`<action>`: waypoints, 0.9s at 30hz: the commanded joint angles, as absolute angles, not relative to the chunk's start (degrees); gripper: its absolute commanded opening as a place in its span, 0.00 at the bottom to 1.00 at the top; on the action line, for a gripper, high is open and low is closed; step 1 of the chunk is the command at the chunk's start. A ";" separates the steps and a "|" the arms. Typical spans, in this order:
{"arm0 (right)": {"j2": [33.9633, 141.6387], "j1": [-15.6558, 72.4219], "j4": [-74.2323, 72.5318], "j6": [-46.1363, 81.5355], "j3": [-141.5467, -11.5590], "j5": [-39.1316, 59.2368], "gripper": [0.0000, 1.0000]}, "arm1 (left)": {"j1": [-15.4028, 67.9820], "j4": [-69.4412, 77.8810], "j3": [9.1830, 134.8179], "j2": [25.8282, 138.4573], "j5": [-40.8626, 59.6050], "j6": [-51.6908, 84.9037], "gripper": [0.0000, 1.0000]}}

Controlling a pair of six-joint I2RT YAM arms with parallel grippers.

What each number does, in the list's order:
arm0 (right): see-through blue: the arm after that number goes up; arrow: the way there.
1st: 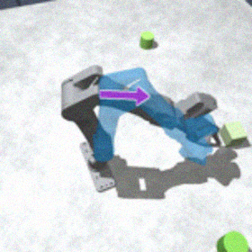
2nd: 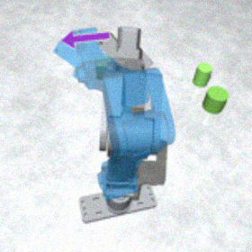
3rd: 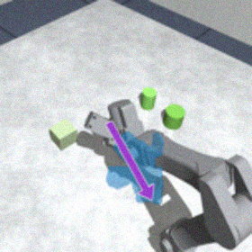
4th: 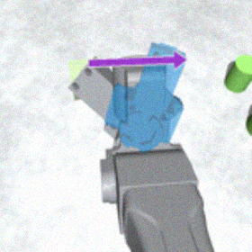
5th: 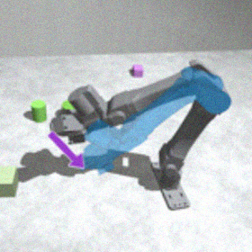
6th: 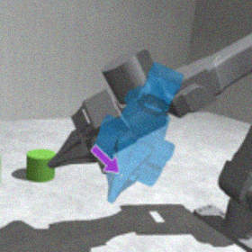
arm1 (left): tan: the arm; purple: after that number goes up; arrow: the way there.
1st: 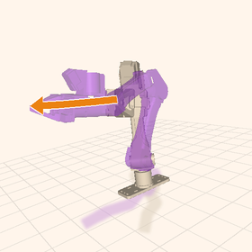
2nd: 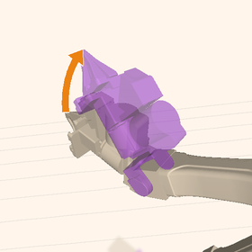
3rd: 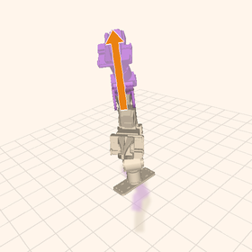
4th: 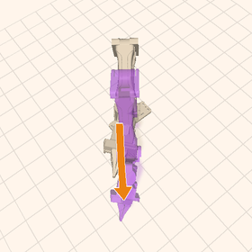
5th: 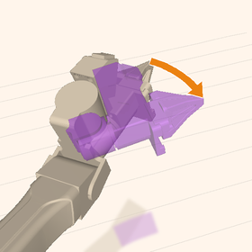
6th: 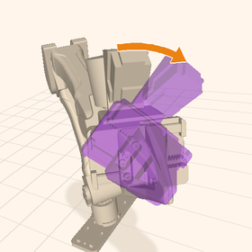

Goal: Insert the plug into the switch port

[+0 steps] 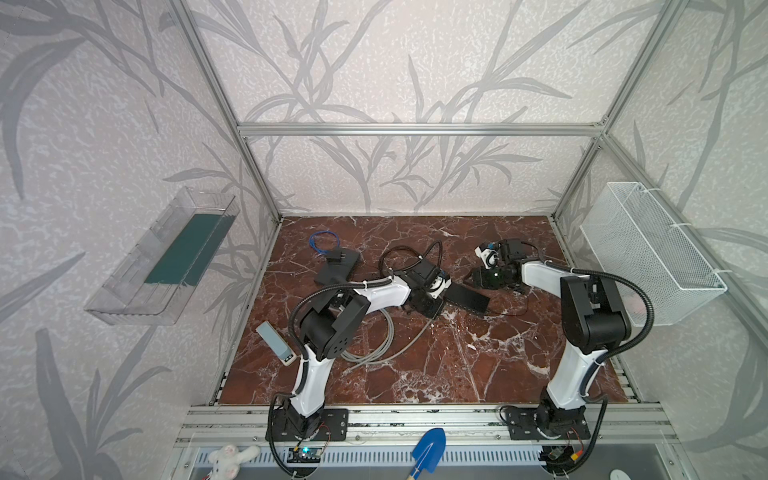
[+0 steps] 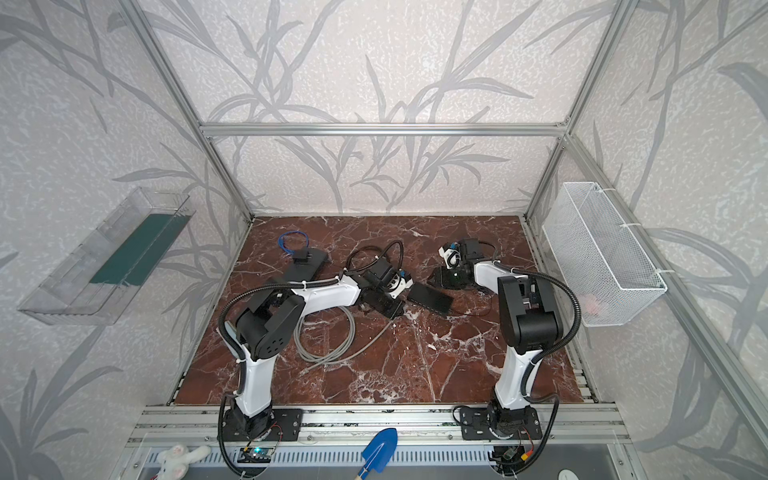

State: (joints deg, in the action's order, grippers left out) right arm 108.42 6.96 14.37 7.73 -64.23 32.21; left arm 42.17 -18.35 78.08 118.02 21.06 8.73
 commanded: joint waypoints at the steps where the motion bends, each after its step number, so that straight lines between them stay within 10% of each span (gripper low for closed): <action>1: 109.43 7.29 18.18 6.42 -66.12 34.92 0.55 | 42.88 -19.07 80.11 119.90 17.03 9.93 0.03; 27: 114.67 9.23 28.20 1.25 -70.42 36.30 0.54 | 44.60 -19.19 82.67 123.14 10.06 12.44 0.03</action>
